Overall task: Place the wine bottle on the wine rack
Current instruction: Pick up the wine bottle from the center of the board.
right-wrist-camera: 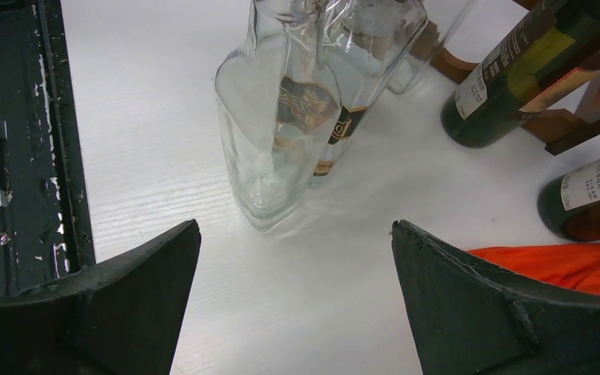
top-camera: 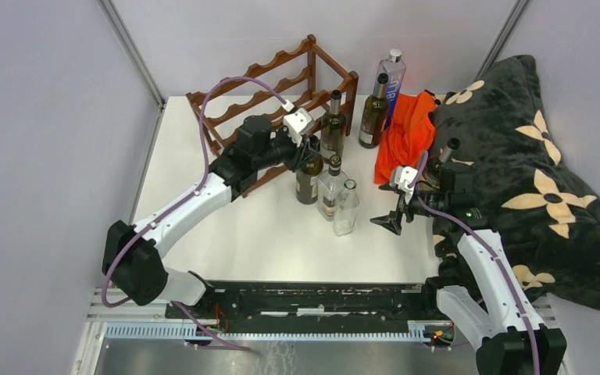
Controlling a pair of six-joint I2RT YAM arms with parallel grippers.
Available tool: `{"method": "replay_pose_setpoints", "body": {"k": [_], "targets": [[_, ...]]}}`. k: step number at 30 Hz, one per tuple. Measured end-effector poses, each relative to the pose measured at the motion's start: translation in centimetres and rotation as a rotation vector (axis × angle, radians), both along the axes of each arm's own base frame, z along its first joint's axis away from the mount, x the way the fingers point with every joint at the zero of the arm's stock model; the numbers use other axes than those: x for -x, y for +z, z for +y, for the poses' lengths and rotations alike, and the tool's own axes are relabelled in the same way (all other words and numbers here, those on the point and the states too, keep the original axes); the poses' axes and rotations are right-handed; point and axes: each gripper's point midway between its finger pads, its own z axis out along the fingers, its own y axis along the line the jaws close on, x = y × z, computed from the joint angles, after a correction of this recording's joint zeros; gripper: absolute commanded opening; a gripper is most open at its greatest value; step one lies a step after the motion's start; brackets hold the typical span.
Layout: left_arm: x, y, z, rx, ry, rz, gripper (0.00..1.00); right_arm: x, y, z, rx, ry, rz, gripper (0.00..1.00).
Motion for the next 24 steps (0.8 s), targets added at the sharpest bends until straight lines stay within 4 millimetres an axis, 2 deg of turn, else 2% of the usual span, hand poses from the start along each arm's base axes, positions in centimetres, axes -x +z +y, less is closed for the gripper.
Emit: {"method": "replay_pose_setpoints", "body": {"k": [8, 14, 18, 24], "targets": [[3.3, 0.1, 3.0, -0.100, 0.005, 0.043, 0.02, 0.4, -0.1, -0.1, 0.024, 0.017, 0.004, 0.98], [7.0, 0.5, 5.9, -0.146, -0.004, 0.051, 0.02, 0.2, 2.4, -0.3, 0.061, 0.054, -0.063, 0.98], [9.3, 1.4, 7.7, -0.167, -0.021, 0.002, 0.02, 0.1, 3.3, -0.3, 0.075, 0.070, -0.083, 0.98], [10.9, 1.3, 8.7, -0.222, -0.089, -0.086, 0.02, 0.1, 3.1, -0.4, 0.093, 0.083, -0.053, 0.98]]}}
